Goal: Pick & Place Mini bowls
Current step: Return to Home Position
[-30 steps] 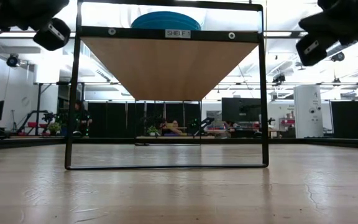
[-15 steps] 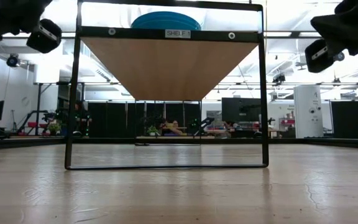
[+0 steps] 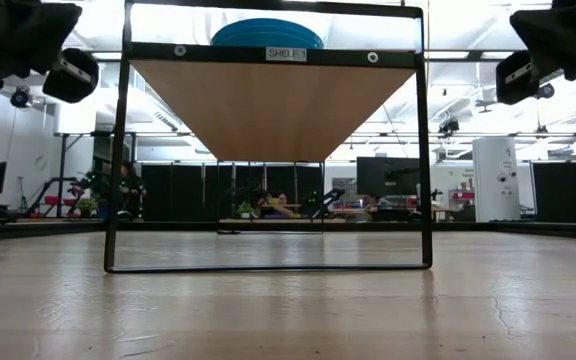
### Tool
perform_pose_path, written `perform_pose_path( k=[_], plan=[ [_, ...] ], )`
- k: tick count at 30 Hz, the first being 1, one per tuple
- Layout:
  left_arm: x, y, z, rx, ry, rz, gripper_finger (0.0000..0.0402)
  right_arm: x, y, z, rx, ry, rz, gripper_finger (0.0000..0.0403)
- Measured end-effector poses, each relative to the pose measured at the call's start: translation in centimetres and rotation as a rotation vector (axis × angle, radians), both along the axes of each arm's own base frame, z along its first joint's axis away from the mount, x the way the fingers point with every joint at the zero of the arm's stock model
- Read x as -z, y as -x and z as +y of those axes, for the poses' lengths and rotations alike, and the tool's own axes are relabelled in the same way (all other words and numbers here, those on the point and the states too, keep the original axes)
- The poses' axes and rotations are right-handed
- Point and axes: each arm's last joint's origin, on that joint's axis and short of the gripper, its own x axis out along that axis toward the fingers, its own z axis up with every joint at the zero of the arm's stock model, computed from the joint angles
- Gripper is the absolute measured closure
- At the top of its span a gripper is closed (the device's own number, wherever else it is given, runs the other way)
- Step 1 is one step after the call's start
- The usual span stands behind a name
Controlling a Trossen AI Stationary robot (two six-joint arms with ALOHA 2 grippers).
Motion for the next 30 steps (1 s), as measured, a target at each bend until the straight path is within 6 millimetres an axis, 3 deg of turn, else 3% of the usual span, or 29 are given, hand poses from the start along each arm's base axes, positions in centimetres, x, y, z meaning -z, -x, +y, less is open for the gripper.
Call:
perform_pose_path(
  k=[8, 15, 30],
  plan=[
    [0.07, 0.00, 0.00, -0.008, -0.035, -0.005, 0.0401, -0.16, 0.23, -0.07, 0.015, 0.021, -0.029, 0.0394],
    [0.10, -0.02, 0.00, 0.014, 0.064, 0.027, 0.0401, -0.14, 0.21, -0.05, 0.004, -0.004, -0.019, 0.0394],
    [0.19, -0.04, -0.01, 0.015, 0.068, 0.034, 0.0401, -0.10, 0.16, -0.03, 0.003, -0.004, -0.014, 0.0394]
  ],
)
